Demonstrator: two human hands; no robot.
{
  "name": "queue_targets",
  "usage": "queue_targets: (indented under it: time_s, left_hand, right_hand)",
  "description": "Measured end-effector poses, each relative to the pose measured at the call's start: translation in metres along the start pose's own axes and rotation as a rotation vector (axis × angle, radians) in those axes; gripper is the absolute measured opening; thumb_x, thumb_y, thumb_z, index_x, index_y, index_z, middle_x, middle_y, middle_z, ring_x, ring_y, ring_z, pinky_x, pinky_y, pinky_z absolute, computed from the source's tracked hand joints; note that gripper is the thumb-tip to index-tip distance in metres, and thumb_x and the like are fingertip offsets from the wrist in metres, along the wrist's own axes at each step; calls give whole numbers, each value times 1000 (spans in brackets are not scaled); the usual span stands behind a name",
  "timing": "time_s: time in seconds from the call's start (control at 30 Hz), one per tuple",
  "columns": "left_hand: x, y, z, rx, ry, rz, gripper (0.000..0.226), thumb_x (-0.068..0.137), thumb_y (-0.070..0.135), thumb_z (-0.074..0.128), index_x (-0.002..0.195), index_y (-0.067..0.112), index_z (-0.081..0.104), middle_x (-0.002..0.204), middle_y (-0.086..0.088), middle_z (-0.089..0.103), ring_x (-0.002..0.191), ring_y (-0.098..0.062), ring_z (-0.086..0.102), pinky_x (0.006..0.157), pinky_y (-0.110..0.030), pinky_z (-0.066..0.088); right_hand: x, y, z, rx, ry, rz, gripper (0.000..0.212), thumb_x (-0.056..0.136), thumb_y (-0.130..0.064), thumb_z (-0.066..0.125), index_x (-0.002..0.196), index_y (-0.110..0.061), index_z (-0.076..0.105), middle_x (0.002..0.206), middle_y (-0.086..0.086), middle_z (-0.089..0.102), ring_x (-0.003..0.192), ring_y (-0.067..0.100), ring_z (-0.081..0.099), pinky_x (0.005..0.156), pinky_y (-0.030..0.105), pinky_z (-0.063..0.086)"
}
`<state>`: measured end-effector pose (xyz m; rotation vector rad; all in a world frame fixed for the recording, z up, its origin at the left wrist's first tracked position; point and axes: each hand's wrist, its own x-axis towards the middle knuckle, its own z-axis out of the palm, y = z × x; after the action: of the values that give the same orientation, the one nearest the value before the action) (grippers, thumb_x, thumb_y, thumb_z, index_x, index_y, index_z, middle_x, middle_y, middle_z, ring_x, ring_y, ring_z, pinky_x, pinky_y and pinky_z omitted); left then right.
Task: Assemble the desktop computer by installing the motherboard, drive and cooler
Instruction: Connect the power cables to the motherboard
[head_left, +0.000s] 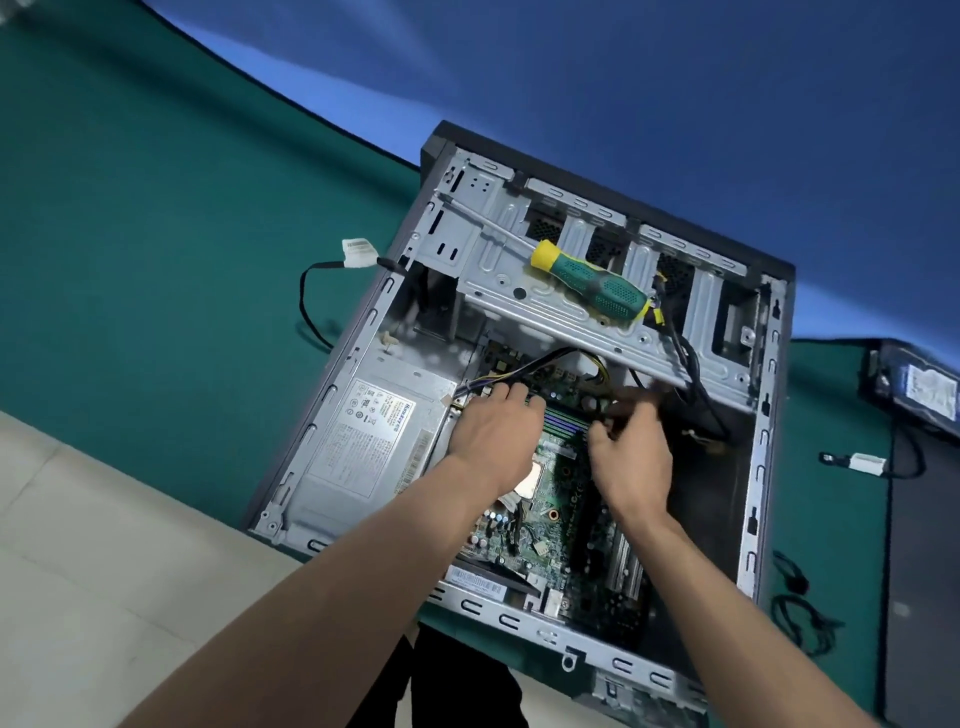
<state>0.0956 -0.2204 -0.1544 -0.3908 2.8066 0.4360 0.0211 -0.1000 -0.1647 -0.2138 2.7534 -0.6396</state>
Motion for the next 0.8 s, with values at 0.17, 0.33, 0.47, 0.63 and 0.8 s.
queue_targets:
  time_s: [0.17, 0.33, 0.47, 0.63, 0.8]
  left_hand:
    - [0, 0, 3, -2, 4, 21, 45, 88, 7, 50, 131, 15, 40, 127, -11, 47, 114, -27, 43, 89, -37, 41]
    - [-4, 6, 5, -253, -43, 80, 21, 96, 27, 41, 91, 24, 62, 101, -3, 60, 101, -24, 51, 84, -36, 39]
    - [-9, 13, 8, -834, -370, -82, 10, 87, 21, 61, 79, 20, 65, 68, -1, 65, 56, -17, 57, 61, -28, 45]
    - [-3, 11, 1, -1127, -246, -290, 10, 88, 6, 61, 79, 8, 66, 62, -8, 63, 37, -13, 47, 36, -20, 39]
    - [-7, 13, -10, -1500, -235, -426, 8, 88, 7, 63, 90, -1, 63, 61, -12, 64, 37, -13, 51, 36, -20, 45]
  right_hand:
    - [-7, 3, 0, -73, -98, -185, 29, 84, -15, 58, 113, -17, 60, 110, 2, 55, 87, 23, 57, 77, 31, 44]
    - [-9, 12, -1, 169, -38, -157, 16, 88, -9, 59, 103, -14, 63, 104, 1, 60, 85, 12, 54, 78, 24, 40]
    - [-9, 8, -2, 326, -20, -111, 13, 90, -7, 57, 95, -15, 65, 97, 4, 65, 85, 15, 57, 77, 24, 42]
    - [-18, 11, -10, 333, 73, -114, 25, 85, -14, 58, 100, -34, 57, 102, -11, 52, 68, -1, 54, 62, 14, 38]
    - [-32, 11, -14, 340, 44, -229, 24, 83, -19, 62, 97, -38, 61, 101, -22, 52, 73, -2, 56, 68, 22, 46]
